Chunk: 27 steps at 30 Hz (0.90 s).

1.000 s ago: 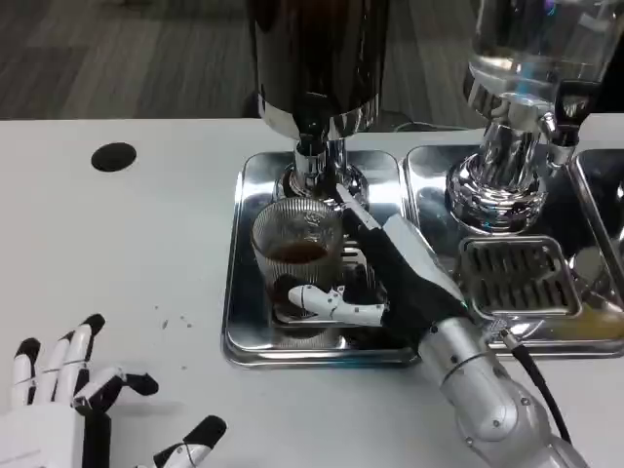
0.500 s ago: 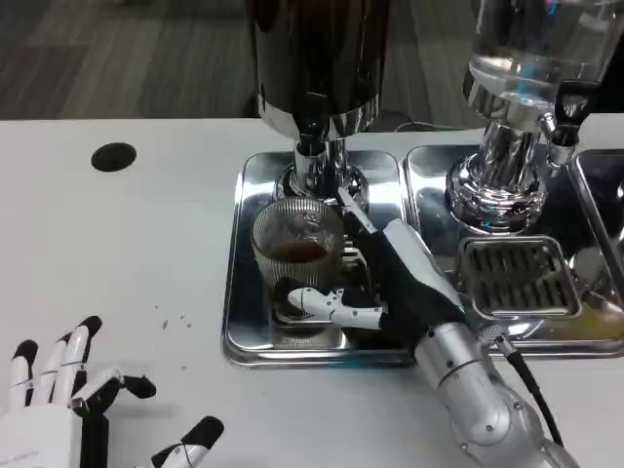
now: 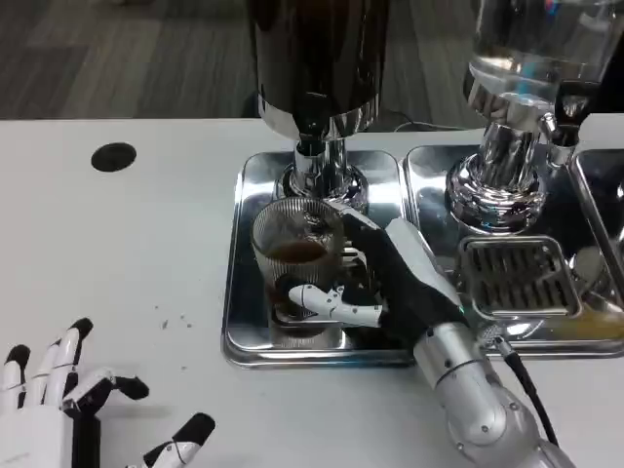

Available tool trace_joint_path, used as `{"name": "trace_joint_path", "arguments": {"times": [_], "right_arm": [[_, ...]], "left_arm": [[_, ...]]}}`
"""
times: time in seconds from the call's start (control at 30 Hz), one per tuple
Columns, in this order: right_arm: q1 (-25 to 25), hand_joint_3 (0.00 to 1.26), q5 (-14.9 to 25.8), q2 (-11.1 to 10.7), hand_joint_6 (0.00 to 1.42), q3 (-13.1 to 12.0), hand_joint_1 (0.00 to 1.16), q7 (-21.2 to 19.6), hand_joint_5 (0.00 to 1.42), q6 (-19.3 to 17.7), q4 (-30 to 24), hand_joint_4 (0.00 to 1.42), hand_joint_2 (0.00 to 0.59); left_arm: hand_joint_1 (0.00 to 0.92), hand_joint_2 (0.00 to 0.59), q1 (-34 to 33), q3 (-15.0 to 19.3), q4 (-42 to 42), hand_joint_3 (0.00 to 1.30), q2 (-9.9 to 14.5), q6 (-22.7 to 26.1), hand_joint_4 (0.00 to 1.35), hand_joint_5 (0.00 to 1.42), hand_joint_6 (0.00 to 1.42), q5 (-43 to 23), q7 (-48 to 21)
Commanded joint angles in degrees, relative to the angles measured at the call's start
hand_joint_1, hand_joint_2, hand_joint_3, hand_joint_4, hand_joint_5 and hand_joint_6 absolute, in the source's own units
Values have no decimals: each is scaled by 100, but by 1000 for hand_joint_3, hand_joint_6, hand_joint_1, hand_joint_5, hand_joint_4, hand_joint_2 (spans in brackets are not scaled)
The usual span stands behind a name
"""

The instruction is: Grasp the cup under the faucet to collect the drink, then remove the cup.

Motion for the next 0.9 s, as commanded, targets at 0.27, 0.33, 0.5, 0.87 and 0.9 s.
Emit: {"name": "trace_joint_path", "arguments": {"times": [0.27, 0.33, 0.5, 0.87, 0.9], "right_arm": [[42, 445, -45, 56, 308, -71, 771, -687, 374, -408, 199, 506, 193], [57, 477, -57, 63, 333, -85, 790, -810, 407, -454, 210, 533, 197], [117, 552, -9, 42, 376, -139, 813, -918, 495, -540, 158, 627, 201], [326, 698, 29, -159, 510, -354, 839, -1033, 688, -748, -113, 813, 195], [342, 706, 36, -193, 516, -391, 839, -1021, 697, -754, -149, 825, 195]], "left_arm": [[0, 106, 55, 76, 78, 645, 25, -127, 39, 126, 12, -89, 134], [0, 106, 56, 76, 70, 645, 26, -129, 39, 126, 12, -92, 135], [0, 106, 43, 79, 73, 645, 38, -140, 39, 126, 12, -129, 116], [0, 107, -45, 13, 110, 645, 36, -143, 40, 126, 12, -127, 87], [0, 107, -53, 10, 113, 645, 34, -143, 40, 126, 12, -128, 87]]}}
